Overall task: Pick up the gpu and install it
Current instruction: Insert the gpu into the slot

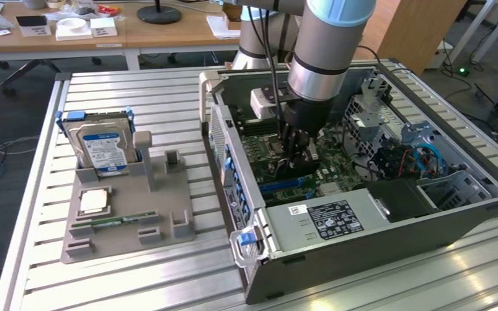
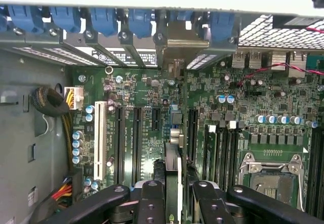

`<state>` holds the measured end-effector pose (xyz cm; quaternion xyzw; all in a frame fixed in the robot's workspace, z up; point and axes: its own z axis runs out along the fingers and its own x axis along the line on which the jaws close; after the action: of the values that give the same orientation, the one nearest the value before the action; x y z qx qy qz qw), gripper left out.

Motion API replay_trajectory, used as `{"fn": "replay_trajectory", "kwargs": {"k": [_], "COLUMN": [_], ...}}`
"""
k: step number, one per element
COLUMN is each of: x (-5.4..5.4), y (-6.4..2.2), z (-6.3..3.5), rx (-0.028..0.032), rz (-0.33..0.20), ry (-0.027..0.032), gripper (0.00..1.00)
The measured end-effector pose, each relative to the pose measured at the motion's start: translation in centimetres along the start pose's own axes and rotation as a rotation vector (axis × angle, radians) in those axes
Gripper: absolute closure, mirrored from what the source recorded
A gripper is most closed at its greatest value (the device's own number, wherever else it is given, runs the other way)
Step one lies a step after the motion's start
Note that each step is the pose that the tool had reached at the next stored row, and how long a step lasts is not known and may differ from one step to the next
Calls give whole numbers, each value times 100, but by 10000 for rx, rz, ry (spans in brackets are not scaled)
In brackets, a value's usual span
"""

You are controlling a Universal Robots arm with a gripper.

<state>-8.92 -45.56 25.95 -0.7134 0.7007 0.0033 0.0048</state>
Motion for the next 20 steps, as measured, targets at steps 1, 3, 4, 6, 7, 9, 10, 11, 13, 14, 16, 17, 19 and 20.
{"fn": "replay_trajectory", "kwargs": {"k": [1, 3, 4, 6, 7, 9, 10, 11, 13, 14, 16, 17, 19, 20], "x": [0, 0, 0, 1, 1, 0, 0, -1, 0, -1, -1, -1, -2, -1], "y": [4, 6, 8, 10, 10, 11, 13, 17, 26, 31, 44, 51, 59, 60], "z": [9, 33, 44, 46, 46, 47, 47, 47, 47, 48, 47, 47, 48, 48], "rx": [-1, 0, 0, -1, -2, -2, 2, 15, 59, 80, 135, 164, 202, 215], "rz": [0, -1, 0, -1, -1, 0, 1, 2, -1, 0, -2, -2, -2, -3], "ry": [0, 0, 1, 2, 3, 4, 4, 4, 6, 5, 7, 7, 6, 7], "gripper": [74, 74, 74, 74, 74, 74, 74, 74, 74, 74, 74, 74, 74, 74]}}
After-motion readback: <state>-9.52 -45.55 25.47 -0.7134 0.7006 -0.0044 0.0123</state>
